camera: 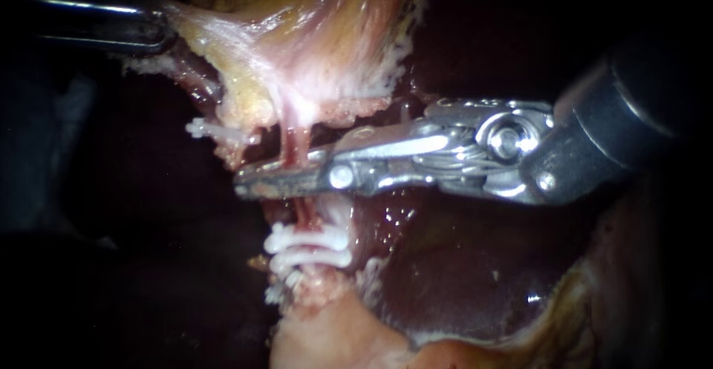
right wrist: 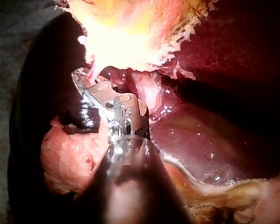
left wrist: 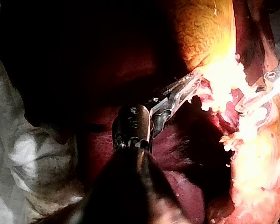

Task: Going back third clip right tube

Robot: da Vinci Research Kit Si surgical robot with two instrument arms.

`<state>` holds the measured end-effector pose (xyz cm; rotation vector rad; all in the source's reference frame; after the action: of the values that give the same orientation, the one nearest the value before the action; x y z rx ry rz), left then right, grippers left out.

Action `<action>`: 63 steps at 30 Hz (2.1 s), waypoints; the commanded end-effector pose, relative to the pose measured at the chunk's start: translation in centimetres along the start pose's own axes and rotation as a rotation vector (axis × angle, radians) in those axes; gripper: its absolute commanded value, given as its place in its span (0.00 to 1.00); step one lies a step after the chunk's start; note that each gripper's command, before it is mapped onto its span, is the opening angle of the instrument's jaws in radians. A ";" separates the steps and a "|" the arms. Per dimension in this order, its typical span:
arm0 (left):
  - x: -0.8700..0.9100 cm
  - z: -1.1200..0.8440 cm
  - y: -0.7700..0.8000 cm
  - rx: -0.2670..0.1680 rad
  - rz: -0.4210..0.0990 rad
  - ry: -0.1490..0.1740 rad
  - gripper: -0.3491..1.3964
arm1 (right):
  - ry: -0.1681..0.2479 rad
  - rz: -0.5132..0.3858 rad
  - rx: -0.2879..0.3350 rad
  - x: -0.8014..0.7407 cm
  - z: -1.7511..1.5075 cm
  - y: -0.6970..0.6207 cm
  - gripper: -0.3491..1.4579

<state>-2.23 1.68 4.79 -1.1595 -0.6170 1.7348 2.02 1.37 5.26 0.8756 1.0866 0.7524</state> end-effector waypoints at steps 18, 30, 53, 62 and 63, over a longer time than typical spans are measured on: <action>0.00 0.01 0.00 0.000 0.001 0.000 0.00 | 0.039 -0.086 0.023 -0.19 0.16 0.36 0.43; -0.01 0.01 0.01 0.001 0.001 0.000 0.00 | 0.061 -0.277 -0.051 -0.41 0.11 0.68 0.47; -0.02 0.00 0.01 0.001 0.001 0.001 0.00 | 0.047 -0.510 -0.056 -0.67 -0.65 0.60 0.47; -0.03 0.00 0.01 0.001 0.002 0.001 0.00 | 0.035 -0.606 -0.035 -0.87 -1.09 0.46 0.47; -0.03 0.00 0.01 0.001 0.002 0.001 0.00 | 0.034 -0.619 -0.033 -0.88 -1.12 0.44 0.47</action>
<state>-2.23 1.65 4.78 -1.1599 -0.6147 1.7357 0.60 1.05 5.76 0.4517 1.2837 0.2601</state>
